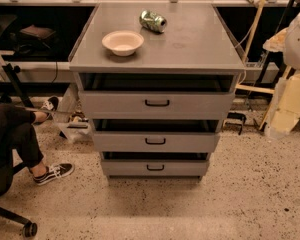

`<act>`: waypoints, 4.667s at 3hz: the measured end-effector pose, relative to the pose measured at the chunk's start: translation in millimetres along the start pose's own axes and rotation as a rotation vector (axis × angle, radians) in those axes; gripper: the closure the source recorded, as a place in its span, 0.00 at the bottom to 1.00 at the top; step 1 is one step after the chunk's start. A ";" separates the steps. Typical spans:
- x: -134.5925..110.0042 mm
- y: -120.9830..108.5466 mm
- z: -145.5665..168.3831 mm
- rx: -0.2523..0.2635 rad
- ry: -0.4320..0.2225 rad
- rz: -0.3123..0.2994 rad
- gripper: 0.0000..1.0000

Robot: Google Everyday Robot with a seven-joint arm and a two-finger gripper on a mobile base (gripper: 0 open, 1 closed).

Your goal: Open bottom drawer

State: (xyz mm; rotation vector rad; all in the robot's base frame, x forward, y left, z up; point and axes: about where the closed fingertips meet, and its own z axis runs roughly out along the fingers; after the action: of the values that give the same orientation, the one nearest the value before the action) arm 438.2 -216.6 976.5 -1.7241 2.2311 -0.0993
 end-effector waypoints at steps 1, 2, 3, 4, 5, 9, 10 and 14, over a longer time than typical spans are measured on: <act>0.0 0.0 0.0 0.000 0.000 0.000 0.00; -2.1 2.2 4.3 0.002 0.012 -0.014 0.00; -11.2 16.3 52.7 -0.039 0.000 -0.076 0.00; -29.6 51.0 151.2 -0.148 -0.066 -0.134 0.00; -51.0 109.7 280.0 -0.315 -0.130 -0.140 0.00; -60.2 246.2 526.2 -0.545 -0.152 -0.020 0.00; -51.8 232.7 539.5 -0.505 -0.218 0.010 0.00; -40.8 81.4 529.0 0.049 -0.530 0.121 0.00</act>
Offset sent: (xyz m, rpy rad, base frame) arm -0.0014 0.0056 -0.0151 -0.0369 0.0228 0.0233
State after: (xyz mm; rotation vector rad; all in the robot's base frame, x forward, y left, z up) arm 525.3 -82.7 464.0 -1.3814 1.9081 0.2948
